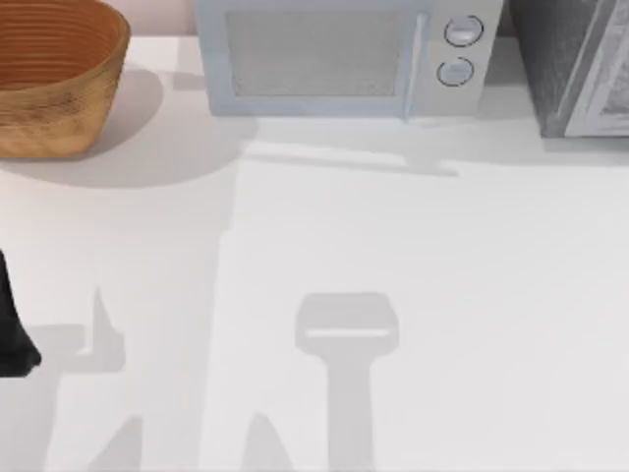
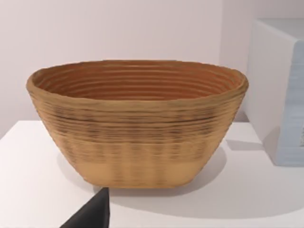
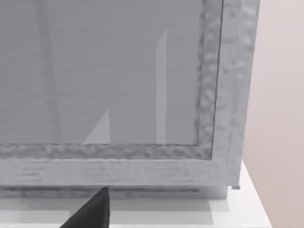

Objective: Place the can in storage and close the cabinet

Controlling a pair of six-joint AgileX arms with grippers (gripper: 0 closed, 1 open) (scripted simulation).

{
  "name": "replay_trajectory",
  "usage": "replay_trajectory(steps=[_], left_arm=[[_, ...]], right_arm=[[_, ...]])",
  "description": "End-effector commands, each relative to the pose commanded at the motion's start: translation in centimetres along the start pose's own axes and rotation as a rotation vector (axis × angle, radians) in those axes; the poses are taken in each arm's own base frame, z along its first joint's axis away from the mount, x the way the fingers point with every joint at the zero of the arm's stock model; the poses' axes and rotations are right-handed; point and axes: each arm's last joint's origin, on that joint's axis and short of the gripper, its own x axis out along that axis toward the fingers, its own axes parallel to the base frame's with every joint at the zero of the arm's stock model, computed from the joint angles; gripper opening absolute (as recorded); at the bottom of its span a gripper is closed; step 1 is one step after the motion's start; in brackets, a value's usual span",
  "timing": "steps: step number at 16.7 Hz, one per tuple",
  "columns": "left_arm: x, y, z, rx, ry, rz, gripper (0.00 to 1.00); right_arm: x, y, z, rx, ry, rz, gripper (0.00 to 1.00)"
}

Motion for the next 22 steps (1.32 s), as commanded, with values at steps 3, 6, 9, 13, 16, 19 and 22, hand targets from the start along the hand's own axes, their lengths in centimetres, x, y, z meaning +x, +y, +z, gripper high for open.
replay_trajectory(steps=[3,6,9,13,16,19,22], left_arm=[[0.0,0.0,0.0,0.000,0.000,0.000,1.00],[0.0,0.0,0.0,0.000,0.000,0.000,1.00],[0.0,0.0,0.0,0.000,0.000,0.000,1.00],[0.0,0.0,0.0,0.000,0.000,0.000,1.00],[0.0,0.0,0.0,0.000,0.000,0.000,1.00],[0.0,0.0,0.0,0.000,0.000,0.000,1.00],[0.0,0.0,0.0,0.000,0.000,0.000,1.00]], right_arm=[[0.5,-0.9,1.0,0.000,0.000,0.000,1.00],[1.6,-2.7,3.4,0.000,0.000,0.000,1.00],[2.8,-4.7,7.5,0.000,0.000,0.000,1.00],[3.7,-6.3,15.0,0.000,0.000,0.000,1.00],[3.4,-6.0,21.2,0.000,0.000,0.000,1.00],[2.5,-4.5,26.9,0.000,0.000,0.000,1.00],[1.3,-2.5,31.3,0.000,0.000,0.000,1.00]])
